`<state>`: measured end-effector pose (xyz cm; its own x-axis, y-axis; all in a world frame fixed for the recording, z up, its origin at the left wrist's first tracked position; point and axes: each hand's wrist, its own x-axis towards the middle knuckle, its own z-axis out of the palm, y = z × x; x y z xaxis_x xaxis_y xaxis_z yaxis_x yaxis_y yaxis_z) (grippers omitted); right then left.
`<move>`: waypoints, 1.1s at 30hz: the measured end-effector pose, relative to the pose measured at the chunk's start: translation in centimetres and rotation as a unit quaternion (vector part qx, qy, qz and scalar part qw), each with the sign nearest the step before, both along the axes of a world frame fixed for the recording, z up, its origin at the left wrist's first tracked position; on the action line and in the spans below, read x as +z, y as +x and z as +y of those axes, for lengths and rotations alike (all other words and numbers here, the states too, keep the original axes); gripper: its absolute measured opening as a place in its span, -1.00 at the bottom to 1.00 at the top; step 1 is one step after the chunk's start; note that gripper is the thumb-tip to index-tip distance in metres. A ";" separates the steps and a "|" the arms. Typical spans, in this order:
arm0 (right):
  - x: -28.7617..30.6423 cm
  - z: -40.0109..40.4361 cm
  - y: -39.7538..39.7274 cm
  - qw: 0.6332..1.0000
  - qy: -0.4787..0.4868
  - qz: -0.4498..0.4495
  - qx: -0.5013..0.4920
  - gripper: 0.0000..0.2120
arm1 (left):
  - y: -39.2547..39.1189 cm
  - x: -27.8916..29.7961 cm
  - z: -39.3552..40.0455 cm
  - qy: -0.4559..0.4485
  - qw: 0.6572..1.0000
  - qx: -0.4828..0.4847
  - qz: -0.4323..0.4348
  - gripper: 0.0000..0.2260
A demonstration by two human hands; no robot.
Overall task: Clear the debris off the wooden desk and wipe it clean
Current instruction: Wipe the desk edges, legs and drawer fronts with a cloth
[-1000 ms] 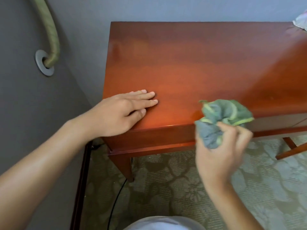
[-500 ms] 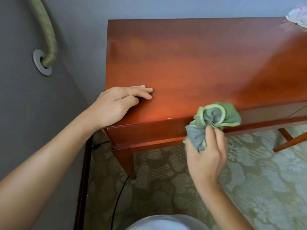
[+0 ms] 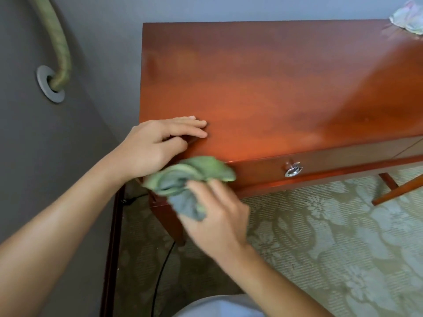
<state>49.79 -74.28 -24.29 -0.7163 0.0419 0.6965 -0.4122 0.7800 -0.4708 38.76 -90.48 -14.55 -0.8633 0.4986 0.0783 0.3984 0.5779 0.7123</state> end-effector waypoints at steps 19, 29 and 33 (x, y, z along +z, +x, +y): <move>-6.0 6.5 0.7 0.981 0.128 -0.145 -0.025 -0.68 | 0.5 0.1 0.7 -0.278 0.951 -0.079 0.112 -0.55; -4.9 -4.5 0.2 0.983 0.077 -0.147 0.079 -0.72 | 0.7 -0.2 0.4 -0.280 0.947 -0.075 0.139 -0.52; -4.8 -1.4 -0.1 0.982 0.082 -0.145 0.088 -0.65 | 0.6 -0.4 0.3 -0.302 0.939 -0.070 0.148 -0.53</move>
